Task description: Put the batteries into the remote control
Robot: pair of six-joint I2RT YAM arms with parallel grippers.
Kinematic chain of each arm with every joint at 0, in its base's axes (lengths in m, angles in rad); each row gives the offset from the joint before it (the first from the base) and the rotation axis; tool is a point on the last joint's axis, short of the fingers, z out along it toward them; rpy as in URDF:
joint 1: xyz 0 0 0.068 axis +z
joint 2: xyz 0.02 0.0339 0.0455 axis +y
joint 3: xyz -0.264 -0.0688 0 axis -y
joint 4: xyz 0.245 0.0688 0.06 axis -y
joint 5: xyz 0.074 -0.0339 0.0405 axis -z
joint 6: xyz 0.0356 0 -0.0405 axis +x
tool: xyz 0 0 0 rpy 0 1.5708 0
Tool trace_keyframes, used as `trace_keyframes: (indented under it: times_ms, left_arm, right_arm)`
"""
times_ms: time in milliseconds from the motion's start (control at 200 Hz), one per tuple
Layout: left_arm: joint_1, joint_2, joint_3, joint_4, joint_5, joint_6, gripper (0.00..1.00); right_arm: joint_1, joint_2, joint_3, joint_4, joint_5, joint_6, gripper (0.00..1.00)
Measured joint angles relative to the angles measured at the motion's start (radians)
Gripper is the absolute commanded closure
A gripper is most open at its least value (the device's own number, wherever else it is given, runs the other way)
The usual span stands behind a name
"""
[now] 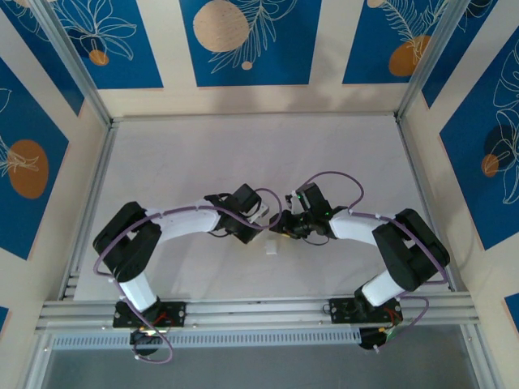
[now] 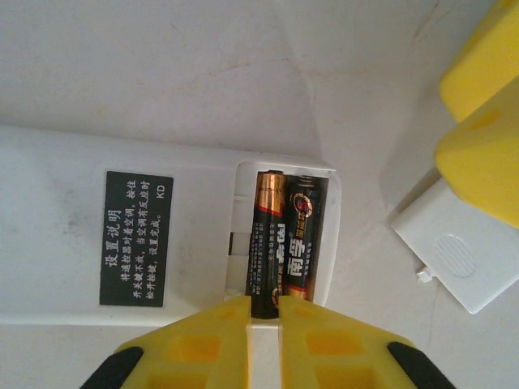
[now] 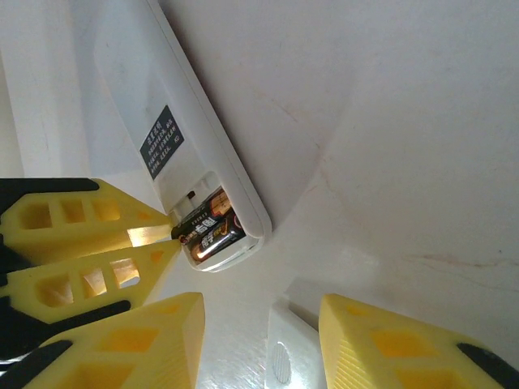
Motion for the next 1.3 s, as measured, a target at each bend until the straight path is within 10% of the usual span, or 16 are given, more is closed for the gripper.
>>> trace_keyframes:
  times_ms: [505, 765, 1300]
  left_arm:
    - [-0.003, -0.049, 0.0, 0.0, -0.006, 0.0, 0.97]
    - [-0.003, -0.045, 0.0, 0.002, -0.005, -0.002, 0.77]
    - [-0.013, 0.009, 0.011, 0.003, -0.02, 0.001, 0.72]
  right_arm:
    - [0.0, 0.01, 0.0, 0.013, -0.004, 0.012, 0.57]
    - [0.0, 0.016, 0.0, 0.026, -0.007, 0.015, 0.57]
    - [0.002, 0.036, -0.002, 0.039, -0.012, 0.019, 0.57]
